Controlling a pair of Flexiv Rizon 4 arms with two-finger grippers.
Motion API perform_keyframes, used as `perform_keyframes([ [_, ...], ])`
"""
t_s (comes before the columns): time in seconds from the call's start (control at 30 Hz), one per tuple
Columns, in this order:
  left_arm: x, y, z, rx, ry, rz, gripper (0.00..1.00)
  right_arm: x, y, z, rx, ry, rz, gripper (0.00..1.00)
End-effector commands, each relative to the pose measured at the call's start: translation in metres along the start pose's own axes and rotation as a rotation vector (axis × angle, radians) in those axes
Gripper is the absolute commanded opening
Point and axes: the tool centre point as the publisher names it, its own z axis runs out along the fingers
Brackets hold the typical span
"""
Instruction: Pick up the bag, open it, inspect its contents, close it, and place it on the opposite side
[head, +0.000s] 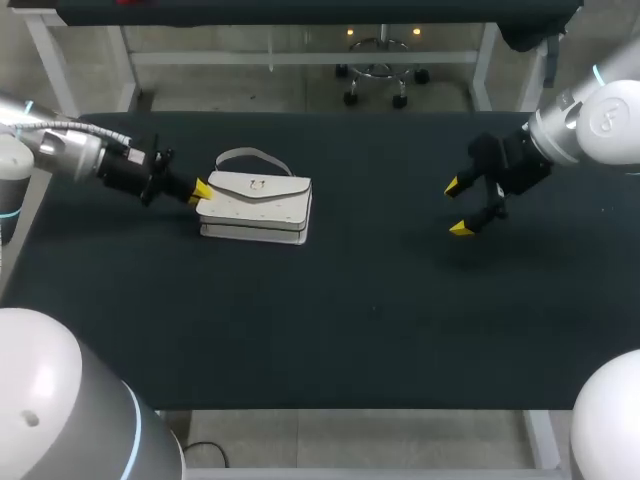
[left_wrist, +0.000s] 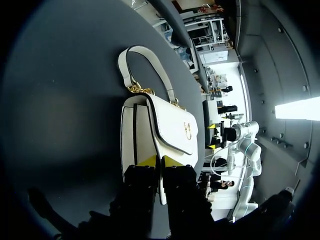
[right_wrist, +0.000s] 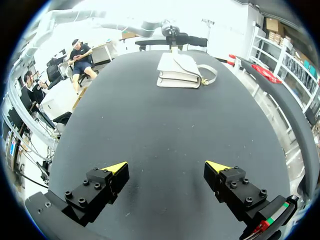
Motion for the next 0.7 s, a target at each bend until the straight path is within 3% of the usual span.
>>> perform_keyframes([
  [0.03,0.001,0.002,0.011,0.007,0.016,-0.002,0.0,0.0,0.0,0.0,-0.001,-0.001,-0.001,1.0],
  [0.3,0.005,0.006,0.018,-0.035,0.025,-0.023,0.0,0.0,0.0,0.0,-0.001,-0.001,-0.001,1.0],
  [0.37,0.006,0.006,0.014,-0.035,0.02,-0.025,0.32,0.0,0.0,0.0,-0.001,-0.001,-0.001,1.0],
  [0.4,0.007,0.006,0.011,-0.045,0.026,-0.029,0.34,0.0,0.0,0.0,-0.001,-0.001,-0.001,1.0],
  [0.6,0.008,0.004,0.001,-0.066,0.022,-0.04,0.31,0.0,0.0,0.0,-0.001,-0.001,-0.001,1.0],
  [0.7,0.008,0.003,-0.001,-0.094,0.022,-0.046,0.18,0.0,0.0,0.0,-0.001,-0.001,-0.001,1.0],
])
